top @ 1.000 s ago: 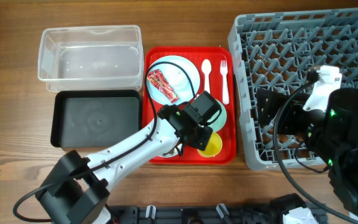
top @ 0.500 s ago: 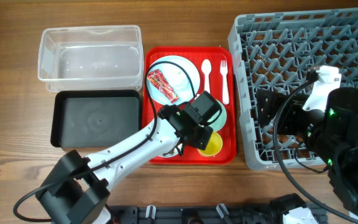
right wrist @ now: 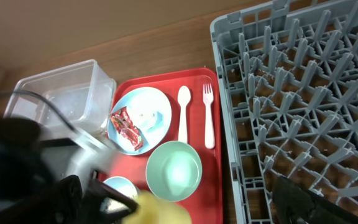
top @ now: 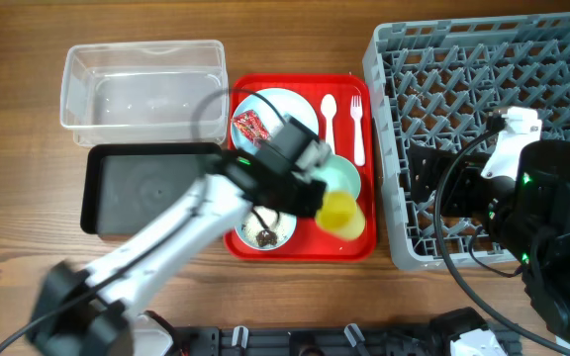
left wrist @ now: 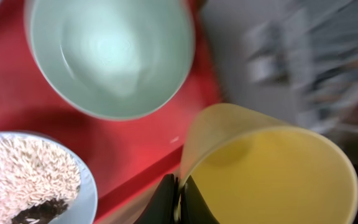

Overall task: Sort waste into correct bins and load items into the dishwasher rack
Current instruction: 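Lift the yellow cup with left gripper and pass to right gripper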

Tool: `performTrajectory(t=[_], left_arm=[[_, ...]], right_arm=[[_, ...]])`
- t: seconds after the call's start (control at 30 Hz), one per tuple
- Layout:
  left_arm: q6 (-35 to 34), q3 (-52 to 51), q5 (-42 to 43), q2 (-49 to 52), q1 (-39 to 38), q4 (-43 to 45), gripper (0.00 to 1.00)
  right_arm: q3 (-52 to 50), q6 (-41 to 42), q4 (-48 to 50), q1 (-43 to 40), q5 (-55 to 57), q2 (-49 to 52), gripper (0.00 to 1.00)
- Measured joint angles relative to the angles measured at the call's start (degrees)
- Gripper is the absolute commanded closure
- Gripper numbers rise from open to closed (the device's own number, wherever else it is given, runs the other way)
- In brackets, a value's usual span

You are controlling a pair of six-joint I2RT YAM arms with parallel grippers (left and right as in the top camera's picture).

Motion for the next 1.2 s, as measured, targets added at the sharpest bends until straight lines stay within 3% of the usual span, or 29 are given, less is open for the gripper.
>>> performTrajectory(t=[0.1,0.27,0.47,0.6,0.77,1.2], left_arm=[[0.0,1.68,11.15,-4.22,9.27,1.03,0.96],[-0.02,2.25,37.42,-5.79,27.47,4.17,0.96],[-0.02,2.25,56.37,-5.73,33.29,4.26,0.96],[-0.28,2.25,61.05,-5.73,32.68,4.24,0.96],[-0.66,2.25,62.99,-5.73,31.19,4.52,0.96],[-0.7,2.25,64.65,-5.73,30.56,6.01,0.96]], right_arm=[[0.0,-3.19,1.51,0.0,-4.17,0.0,0.04],[0.0,-11.76,4.39,0.0,-17.31,0.81,0.08],[-0.02,-18.32,7.65,0.0,-33.4,6.56,0.14],[-0.02,-21.14,13.92,0.0,-44.72,10.05,0.13],[0.0,-21.68,16.11,0.07,-50.97,11.32,0.13],[0.0,-21.9,17.66,5.03,-50.71,12.79,0.17]])
